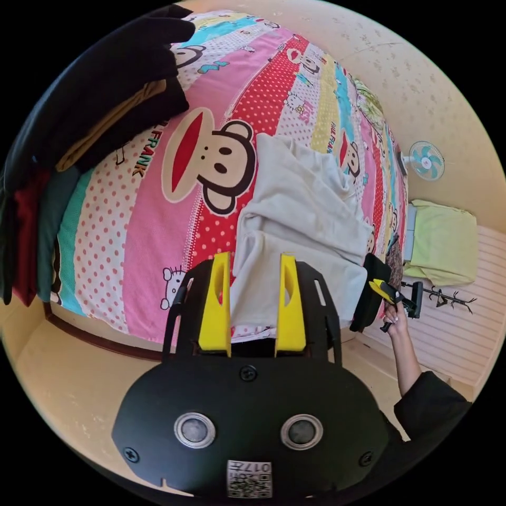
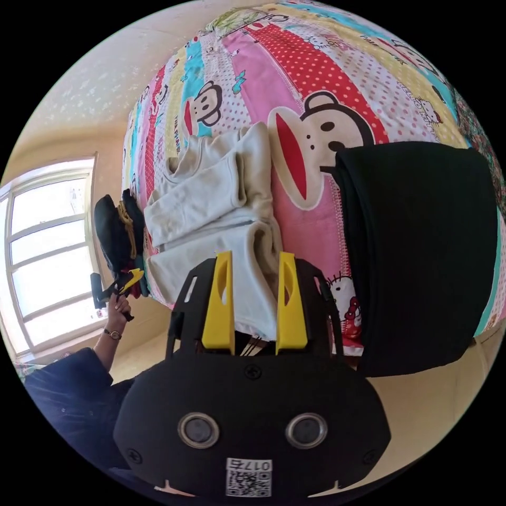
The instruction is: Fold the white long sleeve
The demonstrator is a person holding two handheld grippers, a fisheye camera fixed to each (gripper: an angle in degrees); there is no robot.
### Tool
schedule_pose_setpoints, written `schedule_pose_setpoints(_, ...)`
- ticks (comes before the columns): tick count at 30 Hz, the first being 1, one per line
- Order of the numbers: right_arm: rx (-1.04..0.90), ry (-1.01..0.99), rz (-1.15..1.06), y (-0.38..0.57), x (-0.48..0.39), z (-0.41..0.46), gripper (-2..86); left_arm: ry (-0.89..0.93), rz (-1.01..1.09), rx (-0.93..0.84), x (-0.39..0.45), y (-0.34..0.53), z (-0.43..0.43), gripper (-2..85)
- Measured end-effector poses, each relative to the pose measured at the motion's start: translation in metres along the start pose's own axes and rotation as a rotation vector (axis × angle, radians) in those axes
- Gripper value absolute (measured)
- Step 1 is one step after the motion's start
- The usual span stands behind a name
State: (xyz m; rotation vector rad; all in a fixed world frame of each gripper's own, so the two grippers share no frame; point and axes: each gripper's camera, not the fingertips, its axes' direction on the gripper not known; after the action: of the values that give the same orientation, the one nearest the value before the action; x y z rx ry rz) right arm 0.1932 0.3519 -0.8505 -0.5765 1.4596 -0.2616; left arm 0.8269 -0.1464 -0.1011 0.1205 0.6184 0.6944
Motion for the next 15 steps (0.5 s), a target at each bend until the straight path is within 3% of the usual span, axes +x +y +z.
schedule_pose_setpoints(8, -0.201, -0.059, 0.159, 0.083, 0.045, 0.05, 8.3, -0.084, 0.021, -0.321, -0.045, 0.044, 0.085, 9.7)
schedule_pose_setpoints(11, -0.164, -0.106, 0.102, 0.093, 0.031, 0.024, 5.0, -0.094, 0.013, -0.264, -0.053, 0.048, 0.067, 4.9)
schedule_pose_setpoints(15, -0.106, -0.255, 0.016, 0.097, 0.009, -0.036, 3.7, 0.095, 0.136, -0.135, -0.055, 0.039, -0.006, 4.2)
